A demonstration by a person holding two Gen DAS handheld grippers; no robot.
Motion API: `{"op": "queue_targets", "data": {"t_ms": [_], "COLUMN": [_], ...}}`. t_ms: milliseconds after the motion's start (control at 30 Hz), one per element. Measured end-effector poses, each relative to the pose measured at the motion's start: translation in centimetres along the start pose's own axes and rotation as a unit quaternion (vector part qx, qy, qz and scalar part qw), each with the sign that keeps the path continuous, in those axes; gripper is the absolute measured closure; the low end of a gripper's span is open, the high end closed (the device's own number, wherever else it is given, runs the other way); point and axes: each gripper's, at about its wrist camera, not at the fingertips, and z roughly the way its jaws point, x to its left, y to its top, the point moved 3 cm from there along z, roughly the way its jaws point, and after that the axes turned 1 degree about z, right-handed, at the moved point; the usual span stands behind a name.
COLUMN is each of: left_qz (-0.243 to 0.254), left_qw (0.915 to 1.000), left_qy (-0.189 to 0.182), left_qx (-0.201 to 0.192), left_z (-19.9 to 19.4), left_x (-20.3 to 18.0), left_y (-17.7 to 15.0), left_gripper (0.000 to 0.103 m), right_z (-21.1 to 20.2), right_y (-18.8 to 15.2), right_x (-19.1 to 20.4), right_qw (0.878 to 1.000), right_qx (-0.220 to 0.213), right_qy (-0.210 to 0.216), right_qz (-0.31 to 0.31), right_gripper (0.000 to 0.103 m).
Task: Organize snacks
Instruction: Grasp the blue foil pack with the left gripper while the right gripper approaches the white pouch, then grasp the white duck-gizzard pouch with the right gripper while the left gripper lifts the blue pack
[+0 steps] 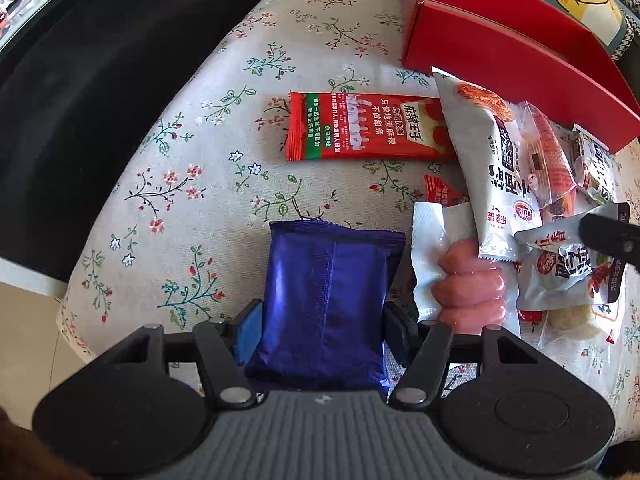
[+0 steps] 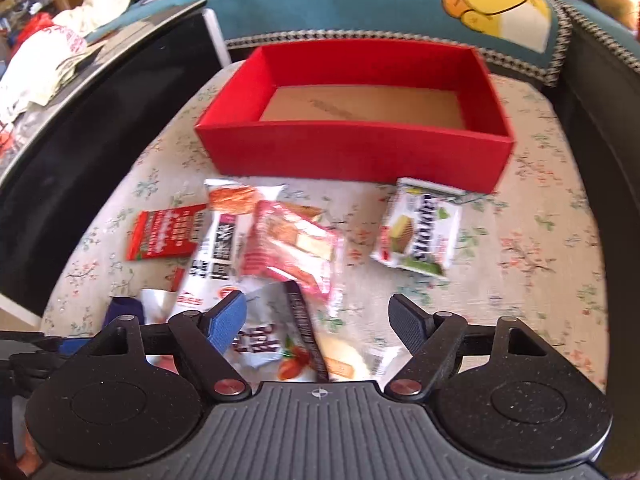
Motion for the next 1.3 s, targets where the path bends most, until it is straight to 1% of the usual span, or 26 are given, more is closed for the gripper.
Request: {"op": "queue_targets", "data": {"t_ms": [33,67,133,200,367,433,467,533,600,633,733,800,867,933,1000,1033,1100,1133,1167,1233,1300], "left_qz": [0.001,0.002,0.000,-0.002,0.002,0.001,0.001,0.002,0.000,0.000,0.001,0.004,0.005,0.005,0.008,0.008,0.007,0.006,0.006,0.006,0.010], "left_qw": [1.0000,1.0000,1.0000,1.0000,1.0000,1.0000,1.0000,1.0000,1.0000,1.0000,1.0000,1.0000,1.0000,1.0000,0.9999,0.9999,1.0000,1.0000,1.0000,0.9999,0.9999], "left_qy": [0.001,0.002,0.002,0.001,0.002,0.000,0.000,0.001,0.001,0.000,0.000,0.001,0.000,0.000,0.003,0.003,-0.001,-0.003,-0.004,-0.002,0.002], "left_qx": [0.000,0.000,0.002,0.004,0.003,0.003,0.004,0.003,0.004,0.004,0.003,0.003,0.003,0.005,0.005,0.006,0.006,0.007,0.007,0.008,0.008], "left_z": [0.1,0.1,0.2,0.3,0.3,0.3,0.4,0.4,0.3,0.4,0.3,0.4,0.4,0.4,0.4,0.4,0.4,0.4,0.4,0.5,0.5], "left_x": [0.0,0.0,0.0,0.0,-0.1,0.0,0.0,-0.1,-0.1,-0.1,-0.1,-0.1,-0.2,-0.2,-0.3,-0.4,-0.2,-0.2,-0.1,-0.2,-0.4], "left_y": [0.1,0.1,0.2,0.3,0.3,0.3,0.3,0.3,0.3,0.3,0.3,0.2,0.3,0.3,0.3,0.3,0.3,0.3,0.3,0.2,0.2], "left_gripper": [0.000,0.000,0.000,0.000,0.000,0.000,0.000,0.000,0.000,0.000,0.000,0.000,0.000,0.000,0.000,0.000,0.000,0.000,0.000,0.000,0.000], "right_z": [0.4,0.6,0.4,-0.2,-0.3,-0.7,-0.9,-1.5,-2.1,-2.3,-1.8,-1.0,0.1,0.7,0.9,1.0,1.1,0.9,0.6,0.2,-0.1], "right_y": [-0.1,-0.1,-0.1,-0.5,-2.9,-3.8,-4.2,-4.6,-4.3,-4.0,-3.0,-3.2,-4.1,-5.3,-6.4,-6.6,-6.8,-6.9,-7.2,-7.8,-8.5], "right_x": [0.3,0.4,0.5,0.9,2.0,2.7,3.1,3.7,4.3,4.6,5.8,6.7,7.6,8.5,9.2,9.3,9.3,9.2,8.9,7.9,7.0], "right_qw": [1.000,1.000,1.000,0.999,0.992,0.985,0.983,0.984,0.981,0.978,0.970,0.962,0.949,0.936,0.928,0.927,0.932,0.934,0.936,0.944,0.948], "right_qx": [0.009,0.014,0.016,0.025,0.073,0.104,0.112,0.114,0.096,0.092,0.098,0.105,0.116,0.126,0.126,0.124,0.113,0.108,0.107,0.122,0.124], "right_qy": [0.005,0.010,0.020,0.027,0.094,0.129,0.131,0.087,0.030,0.019,0.012,0.008,-0.007,-0.017,-0.020,-0.024,-0.028,-0.026,-0.023,-0.013,-0.015], "right_qz": [-0.001,0.001,-0.002,-0.027,-0.035,-0.047,-0.057,-0.109,-0.168,-0.185,-0.220,-0.254,-0.293,-0.327,-0.351,-0.354,-0.344,-0.340,-0.334,-0.306,-0.292], "right_gripper": [0.027,0.029,0.029,0.029,0.025,0.025,0.025,0.025,0.025,0.025,0.024,0.025,0.029,0.030,0.029,0.029,0.030,0.036,0.044,0.057,0.057]}}
